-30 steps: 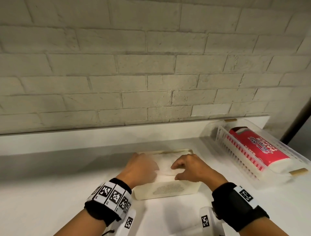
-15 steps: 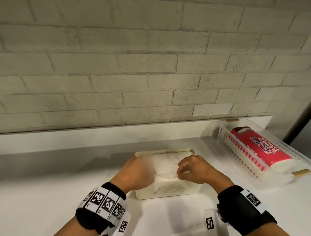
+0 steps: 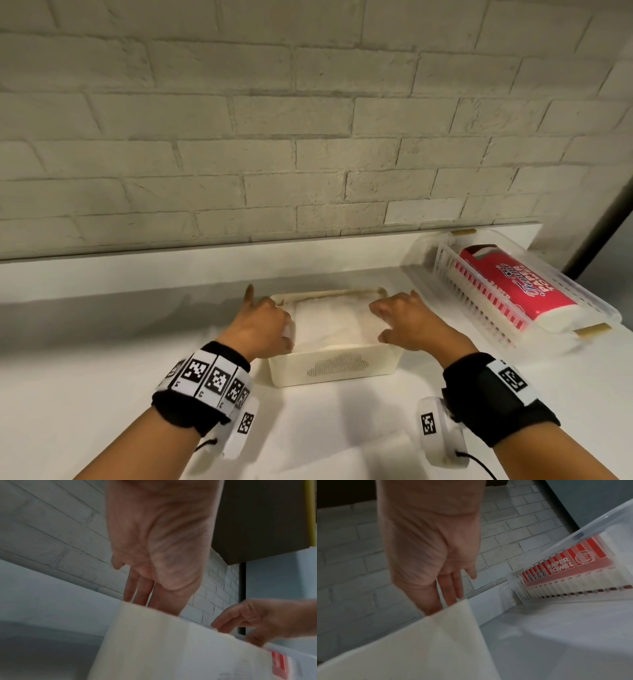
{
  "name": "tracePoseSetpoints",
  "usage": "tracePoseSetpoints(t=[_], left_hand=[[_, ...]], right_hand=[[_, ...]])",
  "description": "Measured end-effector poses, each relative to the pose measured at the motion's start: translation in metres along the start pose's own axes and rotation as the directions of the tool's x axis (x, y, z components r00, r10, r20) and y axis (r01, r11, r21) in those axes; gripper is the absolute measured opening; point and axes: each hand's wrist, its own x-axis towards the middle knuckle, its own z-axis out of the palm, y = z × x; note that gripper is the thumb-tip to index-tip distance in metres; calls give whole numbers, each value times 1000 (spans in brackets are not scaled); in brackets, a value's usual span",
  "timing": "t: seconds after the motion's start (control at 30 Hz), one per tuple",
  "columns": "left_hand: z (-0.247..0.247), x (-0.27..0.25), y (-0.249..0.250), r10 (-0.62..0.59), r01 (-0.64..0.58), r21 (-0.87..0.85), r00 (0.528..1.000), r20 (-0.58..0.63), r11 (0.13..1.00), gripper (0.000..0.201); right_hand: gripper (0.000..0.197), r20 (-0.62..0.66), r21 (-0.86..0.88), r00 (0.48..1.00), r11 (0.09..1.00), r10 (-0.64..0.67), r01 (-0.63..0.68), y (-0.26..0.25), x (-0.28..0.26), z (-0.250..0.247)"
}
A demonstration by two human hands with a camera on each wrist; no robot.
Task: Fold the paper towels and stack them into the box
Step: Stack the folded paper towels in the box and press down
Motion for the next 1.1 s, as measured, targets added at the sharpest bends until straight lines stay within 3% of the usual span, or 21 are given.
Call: tracePoseSetpoints(t=[0.1, 0.17, 0.23, 0.3, 0.37, 0.47, 0.53, 0.8, 1.1], left_hand=[[-5, -18, 2, -23, 16, -58, 994, -108, 998, 41], [-3, -34, 9, -24, -16, -146, 964, -267, 989, 38], [5, -54, 22, -18, -90, -273, 929, -370, 958, 34], [19, -72, 38, 17, -143, -359, 942, -334, 922, 29], [37, -85, 54, 79, -145, -394, 981, -177, 908, 31], [64, -101, 71, 151, -118, -326, 986, 75, 938, 50], [80, -112, 79, 138, -85, -321, 980, 147, 943, 60], [94, -122, 87, 43, -7, -327, 994, 105, 945, 63], [93, -126, 96, 62, -59, -208, 998, 6, 976, 52]], right_hand=[[43, -178, 180, 982, 983, 66, -34, -1, -19, -5], [40, -292, 255, 952, 967, 97, -21, -3, -36, -3], [34, -266, 294, 956, 955, 122, -39, -5, -58, 5], [33, -95, 281, 984, 952, 153, -121, -7, -78, 21], [37, 86, 245, 981, 951, 172, -188, -11, -95, 43], [47, 203, 203, 963, 954, 178, -220, -15, -113, 75], [59, 244, 155, 950, 959, 195, -237, -17, -122, 90], [70, 156, 222, 928, 904, 337, -366, -29, -133, 103], [71, 134, 184, 936, 920, 326, -346, -36, -135, 99]])
